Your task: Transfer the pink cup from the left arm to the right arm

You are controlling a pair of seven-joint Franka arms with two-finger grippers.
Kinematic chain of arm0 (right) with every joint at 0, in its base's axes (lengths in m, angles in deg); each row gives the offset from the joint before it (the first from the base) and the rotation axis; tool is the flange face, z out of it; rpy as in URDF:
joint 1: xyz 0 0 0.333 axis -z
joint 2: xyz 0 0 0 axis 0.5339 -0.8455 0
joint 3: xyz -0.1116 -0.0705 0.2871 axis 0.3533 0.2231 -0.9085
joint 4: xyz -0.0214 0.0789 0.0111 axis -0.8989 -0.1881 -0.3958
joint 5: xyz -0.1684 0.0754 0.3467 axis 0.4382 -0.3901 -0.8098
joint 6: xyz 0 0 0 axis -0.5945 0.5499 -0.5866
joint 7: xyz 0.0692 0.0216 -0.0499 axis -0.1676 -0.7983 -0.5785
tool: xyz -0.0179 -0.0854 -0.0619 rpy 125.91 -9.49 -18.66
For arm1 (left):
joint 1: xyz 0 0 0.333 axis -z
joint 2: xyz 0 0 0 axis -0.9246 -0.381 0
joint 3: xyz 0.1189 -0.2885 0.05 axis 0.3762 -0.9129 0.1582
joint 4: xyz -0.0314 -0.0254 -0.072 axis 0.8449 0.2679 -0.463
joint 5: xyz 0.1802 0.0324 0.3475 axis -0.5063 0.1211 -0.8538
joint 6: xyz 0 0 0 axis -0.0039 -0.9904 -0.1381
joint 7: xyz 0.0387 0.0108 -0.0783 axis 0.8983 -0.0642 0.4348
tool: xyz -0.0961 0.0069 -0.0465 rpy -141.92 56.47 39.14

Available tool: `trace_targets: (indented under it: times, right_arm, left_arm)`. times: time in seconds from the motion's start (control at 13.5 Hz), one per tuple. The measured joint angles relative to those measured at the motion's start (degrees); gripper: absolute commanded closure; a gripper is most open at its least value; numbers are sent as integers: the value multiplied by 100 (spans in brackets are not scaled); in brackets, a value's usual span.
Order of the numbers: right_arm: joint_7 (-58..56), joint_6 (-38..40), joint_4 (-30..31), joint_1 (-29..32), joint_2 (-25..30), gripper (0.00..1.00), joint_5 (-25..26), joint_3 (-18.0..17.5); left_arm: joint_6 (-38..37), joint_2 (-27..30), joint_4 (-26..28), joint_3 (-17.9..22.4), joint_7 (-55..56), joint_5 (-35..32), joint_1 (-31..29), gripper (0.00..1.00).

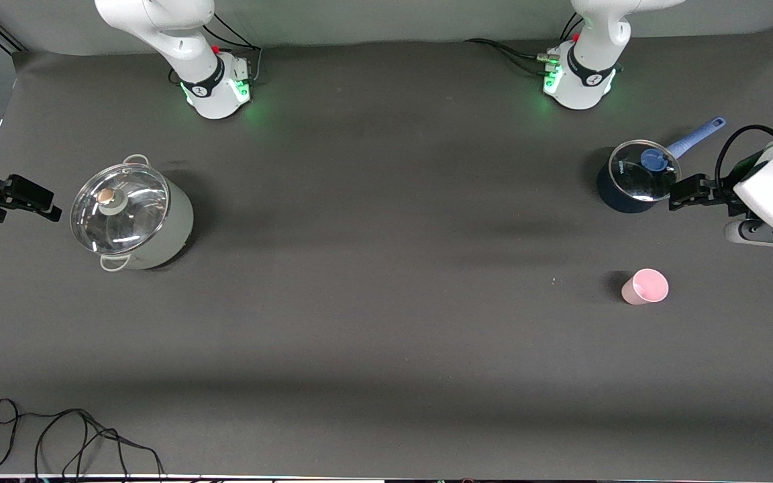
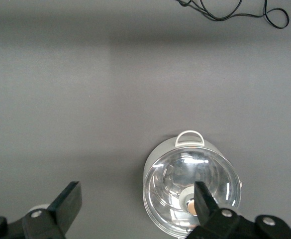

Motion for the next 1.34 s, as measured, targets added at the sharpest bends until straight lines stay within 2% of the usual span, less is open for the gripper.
trace_targets:
  times: [1.04, 1.34]
  right_arm:
    - [0, 0, 2, 0, 0, 0, 0, 5]
    - [0, 0, 2, 0, 0, 0, 0, 3]
  left_arm:
    - [-9, 0, 0, 5, -250, -15, -77, 0]
    - [-8, -12, 0, 19, -1275, -27, -530, 1]
